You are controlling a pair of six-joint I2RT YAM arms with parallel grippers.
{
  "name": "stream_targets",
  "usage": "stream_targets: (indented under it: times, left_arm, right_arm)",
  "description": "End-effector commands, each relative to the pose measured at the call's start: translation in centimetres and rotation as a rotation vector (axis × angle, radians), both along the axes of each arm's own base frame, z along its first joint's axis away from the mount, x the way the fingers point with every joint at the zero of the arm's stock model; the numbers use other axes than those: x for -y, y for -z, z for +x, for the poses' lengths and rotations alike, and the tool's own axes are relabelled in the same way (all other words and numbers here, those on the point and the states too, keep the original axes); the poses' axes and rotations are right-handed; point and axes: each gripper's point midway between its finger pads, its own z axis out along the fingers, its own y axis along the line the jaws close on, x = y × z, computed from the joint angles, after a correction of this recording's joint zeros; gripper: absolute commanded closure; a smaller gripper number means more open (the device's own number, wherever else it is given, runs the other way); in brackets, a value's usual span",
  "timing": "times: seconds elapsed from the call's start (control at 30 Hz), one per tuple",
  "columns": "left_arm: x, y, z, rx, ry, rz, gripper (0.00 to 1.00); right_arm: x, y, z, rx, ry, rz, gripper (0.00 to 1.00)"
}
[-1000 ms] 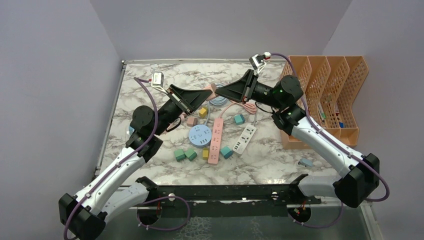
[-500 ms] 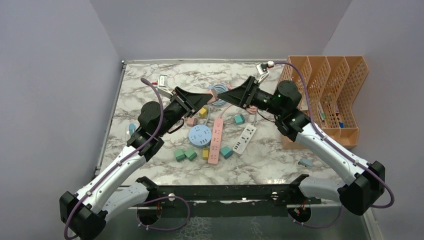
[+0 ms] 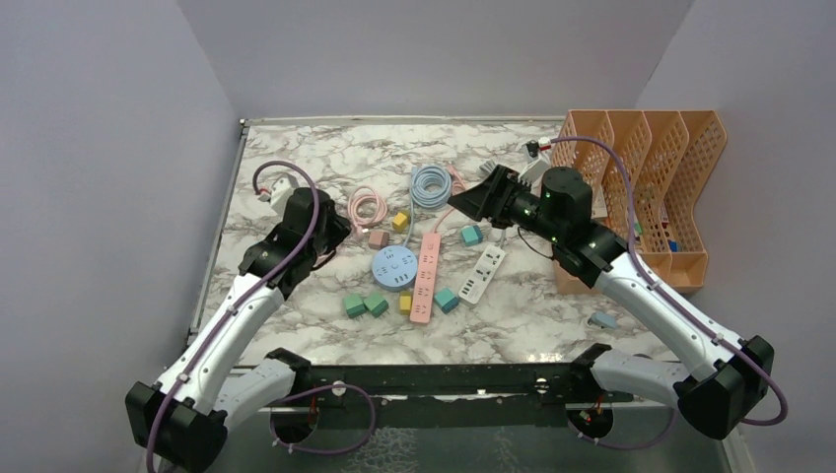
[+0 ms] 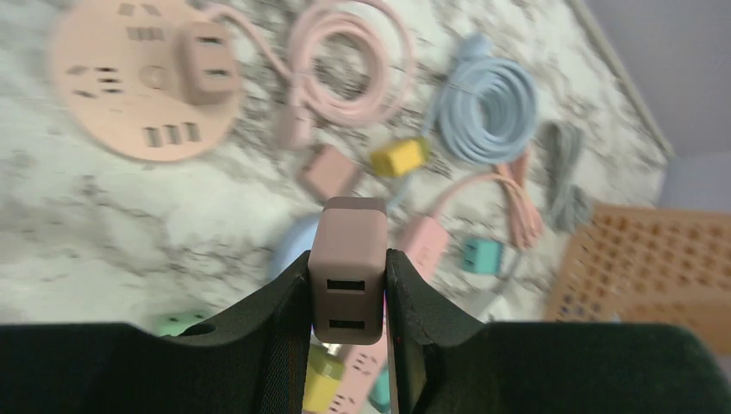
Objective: Insert the plug
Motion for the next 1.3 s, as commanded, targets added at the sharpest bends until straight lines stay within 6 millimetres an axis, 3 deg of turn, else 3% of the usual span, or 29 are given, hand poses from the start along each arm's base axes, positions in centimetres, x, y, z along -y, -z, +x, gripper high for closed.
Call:
stream_targets:
  times: [0.0,0.4,0.63,1.27]
  left_arm:
    - [-5.4,4.7,-0.9,-0.193,-0.074,0.138,1.0]
    - [-9.9,9.1,2.4,-0.379,-0.101,0.239,1.0]
    - [-11.4,9.1,4.0,-0.397,-0.1,0.317,1.0]
    - [-13.3,11.4,4.7,-0.481,-0.128,0.409,1.0]
  right_arm:
    - [1.2,2.1,0.9,-0.007,0.062,-0.113,0.36]
    - [0.7,3.6,2.6,-0.017,0.072,-0.181,0.36]
    - [0.6,4.1,2.9,-0.025,0.085,-0.173,0.36]
    - [0.6,5.5,3.5,-0.045,0.096,-0.214,0.37]
